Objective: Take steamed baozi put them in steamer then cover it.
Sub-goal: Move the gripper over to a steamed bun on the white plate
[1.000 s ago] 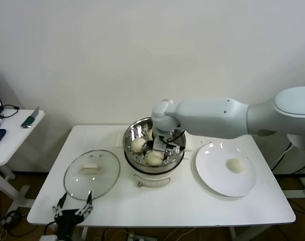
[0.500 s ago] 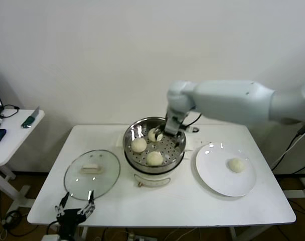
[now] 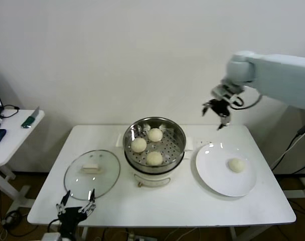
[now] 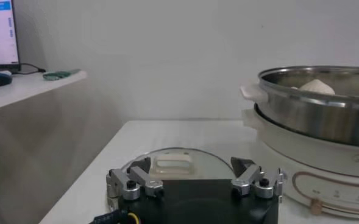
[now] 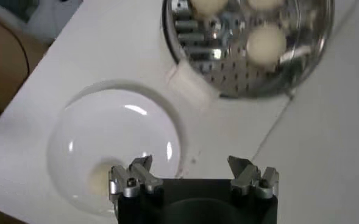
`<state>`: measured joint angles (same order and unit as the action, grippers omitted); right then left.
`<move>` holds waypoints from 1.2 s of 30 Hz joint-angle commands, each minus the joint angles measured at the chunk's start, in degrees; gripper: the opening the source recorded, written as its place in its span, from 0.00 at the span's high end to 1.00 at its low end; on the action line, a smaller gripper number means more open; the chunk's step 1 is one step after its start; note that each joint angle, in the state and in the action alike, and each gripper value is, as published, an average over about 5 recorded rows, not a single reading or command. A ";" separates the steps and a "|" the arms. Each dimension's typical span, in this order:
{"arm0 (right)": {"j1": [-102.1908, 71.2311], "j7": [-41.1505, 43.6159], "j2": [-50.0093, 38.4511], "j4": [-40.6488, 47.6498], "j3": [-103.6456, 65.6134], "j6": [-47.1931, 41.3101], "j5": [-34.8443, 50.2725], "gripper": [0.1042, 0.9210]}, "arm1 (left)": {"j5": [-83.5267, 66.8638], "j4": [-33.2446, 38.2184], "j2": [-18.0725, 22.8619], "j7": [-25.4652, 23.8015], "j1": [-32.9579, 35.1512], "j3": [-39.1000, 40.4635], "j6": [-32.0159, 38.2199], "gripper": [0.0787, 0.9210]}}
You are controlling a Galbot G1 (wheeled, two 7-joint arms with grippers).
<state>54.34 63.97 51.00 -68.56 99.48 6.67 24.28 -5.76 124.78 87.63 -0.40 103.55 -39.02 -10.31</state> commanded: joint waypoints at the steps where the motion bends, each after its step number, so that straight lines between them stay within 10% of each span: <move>1: -6.85 0.93 -15.13 3.31 0.33 -8.74 -1.39 0.12 | 0.04 -0.27 -0.14 -0.01 0.10 -0.03 0.05 0.12; 36: -43.08 -5.73 -6.31 18.26 -29.79 -11.04 -18.52 0.12 | 0.56 -2.03 0.22 0.53 0.79 -0.45 0.57 0.12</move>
<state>18.45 59.57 41.46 -54.48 76.01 -3.77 8.43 -5.17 122.79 87.90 0.10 104.26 -39.42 -9.77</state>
